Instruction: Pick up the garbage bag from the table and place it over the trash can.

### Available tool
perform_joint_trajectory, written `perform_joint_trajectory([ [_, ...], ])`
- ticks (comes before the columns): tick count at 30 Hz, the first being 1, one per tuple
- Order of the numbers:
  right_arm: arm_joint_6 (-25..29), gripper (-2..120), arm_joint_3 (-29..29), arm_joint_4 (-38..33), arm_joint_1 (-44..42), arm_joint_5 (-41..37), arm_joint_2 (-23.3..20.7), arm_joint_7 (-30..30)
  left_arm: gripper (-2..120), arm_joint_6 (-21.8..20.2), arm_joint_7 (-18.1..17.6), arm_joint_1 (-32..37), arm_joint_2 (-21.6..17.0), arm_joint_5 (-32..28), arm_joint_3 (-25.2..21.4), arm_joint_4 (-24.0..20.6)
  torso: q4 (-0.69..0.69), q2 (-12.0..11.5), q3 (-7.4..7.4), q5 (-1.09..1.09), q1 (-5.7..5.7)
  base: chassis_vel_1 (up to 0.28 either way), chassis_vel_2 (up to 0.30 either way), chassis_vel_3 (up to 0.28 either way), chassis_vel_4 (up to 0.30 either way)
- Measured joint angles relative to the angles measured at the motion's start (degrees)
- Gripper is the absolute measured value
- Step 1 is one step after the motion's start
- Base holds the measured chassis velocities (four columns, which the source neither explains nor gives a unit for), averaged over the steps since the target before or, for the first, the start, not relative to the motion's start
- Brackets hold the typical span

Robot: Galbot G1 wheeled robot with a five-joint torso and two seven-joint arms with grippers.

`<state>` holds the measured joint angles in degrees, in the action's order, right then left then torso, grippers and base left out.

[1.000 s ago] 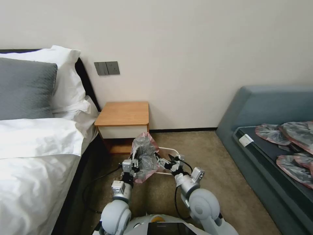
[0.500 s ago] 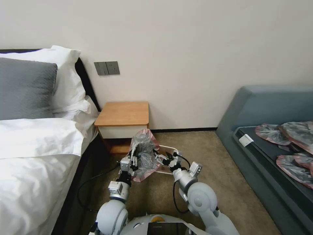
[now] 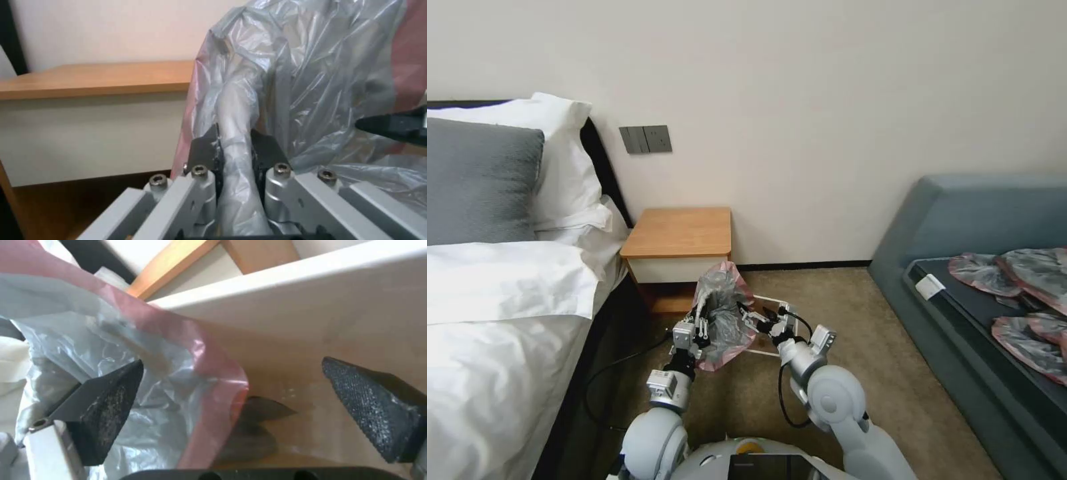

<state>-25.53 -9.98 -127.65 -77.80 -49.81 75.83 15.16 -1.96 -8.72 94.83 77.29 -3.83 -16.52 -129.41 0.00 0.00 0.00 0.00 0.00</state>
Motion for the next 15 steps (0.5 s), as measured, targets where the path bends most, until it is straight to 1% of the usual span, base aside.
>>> perform_joint_trajectory([
  [7, 1.43, 100, 0.09, 0.88, 0.49, -0.60, 0.02, -2.32, 8, -0.31, -0.02, 0.04, 0.04, -2.87, 0.04, -0.49, 0.00, 0.00, 0.00, 0.00, 0.00, 0.000, 0.000, 0.000, 0.000],
  [14, 2.02, 100, 0.13, 1.52, 0.94, -1.11, 0.27, -3.81, 8, -0.87, -0.06, 0.00, 0.07, -4.24, 0.09, -0.86, 0.00, 0.00, 0.00, 0.00, 0.00, 0.000, 0.000, 0.000, 0.000],
  [15, 2.22, 96, 0.15, 1.65, 0.96, -1.11, 0.33, -4.05, 8, -0.91, -0.05, -0.03, 0.08, -4.34, 0.11, -0.87, 0.00, 0.00, 0.00, 0.00, 0.00, 0.000, 0.000, 0.000, 0.000],
])
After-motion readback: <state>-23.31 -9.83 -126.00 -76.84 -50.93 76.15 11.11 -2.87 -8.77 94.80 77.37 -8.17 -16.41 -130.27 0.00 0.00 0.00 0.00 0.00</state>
